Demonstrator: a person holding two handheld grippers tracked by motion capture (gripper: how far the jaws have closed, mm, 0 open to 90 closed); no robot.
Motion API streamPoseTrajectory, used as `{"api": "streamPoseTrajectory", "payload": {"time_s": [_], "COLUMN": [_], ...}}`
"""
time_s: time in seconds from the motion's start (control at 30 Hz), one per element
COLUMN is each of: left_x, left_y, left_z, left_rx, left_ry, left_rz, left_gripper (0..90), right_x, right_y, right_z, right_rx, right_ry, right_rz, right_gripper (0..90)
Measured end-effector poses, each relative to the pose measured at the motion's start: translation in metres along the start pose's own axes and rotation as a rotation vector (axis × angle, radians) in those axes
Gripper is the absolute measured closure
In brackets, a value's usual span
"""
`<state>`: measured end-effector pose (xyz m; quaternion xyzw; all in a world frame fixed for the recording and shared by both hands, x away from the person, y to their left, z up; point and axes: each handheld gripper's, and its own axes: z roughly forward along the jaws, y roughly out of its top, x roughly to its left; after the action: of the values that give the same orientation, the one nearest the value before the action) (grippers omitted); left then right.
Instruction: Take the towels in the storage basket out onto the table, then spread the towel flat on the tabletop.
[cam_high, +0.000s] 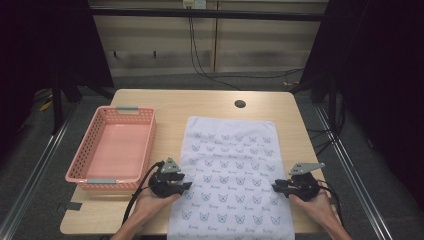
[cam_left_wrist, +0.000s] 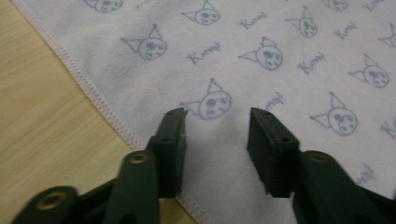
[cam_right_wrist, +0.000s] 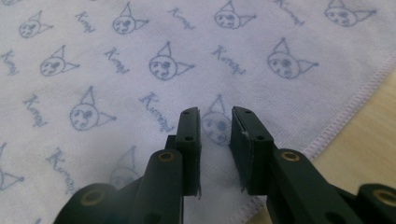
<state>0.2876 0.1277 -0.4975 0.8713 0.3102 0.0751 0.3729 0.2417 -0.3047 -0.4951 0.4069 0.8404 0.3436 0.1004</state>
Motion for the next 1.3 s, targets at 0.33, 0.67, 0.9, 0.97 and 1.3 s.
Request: {"api": "streamPoseTrajectory", "payload": {"time_s": [0.33,0.67,0.9,0.97,1.3], "left_x": [-0.026,-0.051,-0.018,-0.010,0.000], "left_y": [-0.021,-0.035,-0.001,0.008,0.015], "left_z": [-0.020,-0.037,-0.021,-0.007,0.015], "left_rx": [0.026,0.048,-0.047,-0.025,0.015], "left_ry": [-0.073,-0.203,-0.137,-0.103,-0.066], "left_rz": [0.027,0.021,-0.054,-0.036,-0.032], "left_gripper": [86.6,79.1,67.5,68.7,85.5], "right_x": [0.010,0.026,0.006,-0.001,-0.023], "right_y": [-0.012,-0.029,0.004,0.015,0.037], "right_z": [-0.011,-0.033,-0.018,-0.007,0.035], "right_rx": [0.015,0.044,-0.070,-0.076,-0.034], "right_ry": [0.055,0.130,0.066,0.068,0.006], "right_rz": [0.020,0.026,0.028,0.033,0.008], "right_gripper": [77.5,71.4,64.6,64.9,78.5]}}
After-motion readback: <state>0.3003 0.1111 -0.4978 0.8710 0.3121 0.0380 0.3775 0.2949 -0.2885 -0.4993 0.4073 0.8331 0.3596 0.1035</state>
